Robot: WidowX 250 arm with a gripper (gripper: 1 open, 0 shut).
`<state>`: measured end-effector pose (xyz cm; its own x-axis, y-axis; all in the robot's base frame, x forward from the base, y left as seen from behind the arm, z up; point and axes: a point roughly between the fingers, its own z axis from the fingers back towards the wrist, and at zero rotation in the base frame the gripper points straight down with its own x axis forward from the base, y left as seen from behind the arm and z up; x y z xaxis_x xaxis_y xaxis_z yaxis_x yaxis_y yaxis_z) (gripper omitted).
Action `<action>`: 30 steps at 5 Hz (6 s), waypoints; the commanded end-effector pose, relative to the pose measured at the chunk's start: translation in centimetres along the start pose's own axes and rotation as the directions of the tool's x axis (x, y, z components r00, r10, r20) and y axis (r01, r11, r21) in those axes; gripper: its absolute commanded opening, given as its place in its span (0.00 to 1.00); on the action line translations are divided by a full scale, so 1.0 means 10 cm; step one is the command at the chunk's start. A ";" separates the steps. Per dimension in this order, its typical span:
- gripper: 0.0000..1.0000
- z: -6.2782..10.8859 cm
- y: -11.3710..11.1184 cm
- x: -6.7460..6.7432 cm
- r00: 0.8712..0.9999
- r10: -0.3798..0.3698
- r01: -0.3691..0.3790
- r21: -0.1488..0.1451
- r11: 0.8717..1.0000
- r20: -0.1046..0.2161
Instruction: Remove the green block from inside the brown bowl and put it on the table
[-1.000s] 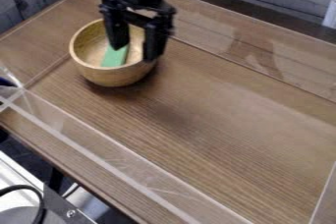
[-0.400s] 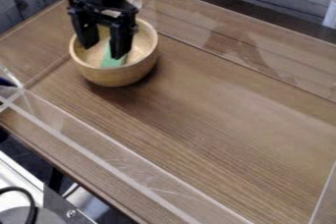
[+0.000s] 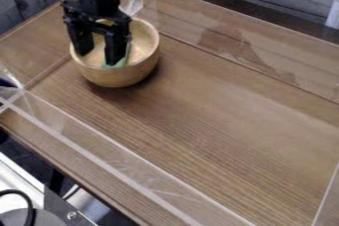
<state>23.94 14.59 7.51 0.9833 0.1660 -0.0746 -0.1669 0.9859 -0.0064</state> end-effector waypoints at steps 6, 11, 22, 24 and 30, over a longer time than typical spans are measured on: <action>1.00 -0.17 0.13 0.26 0.999 0.036 -0.038 0.045 0.998 0.031; 1.00 -0.22 0.12 0.35 0.998 0.064 -0.065 0.041 0.997 0.015; 0.00 0.80 -0.36 0.37 0.990 0.044 -0.032 -0.086 0.996 0.134; 0.00 0.85 -1.09 0.31 0.991 -0.073 0.086 -0.112 0.990 0.112; 0.00 -0.25 -1.55 0.04 0.979 -0.198 0.201 -0.064 0.978 0.051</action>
<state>25.99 -0.84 4.06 0.9973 -0.0285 -0.0672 0.0226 0.9960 -0.0865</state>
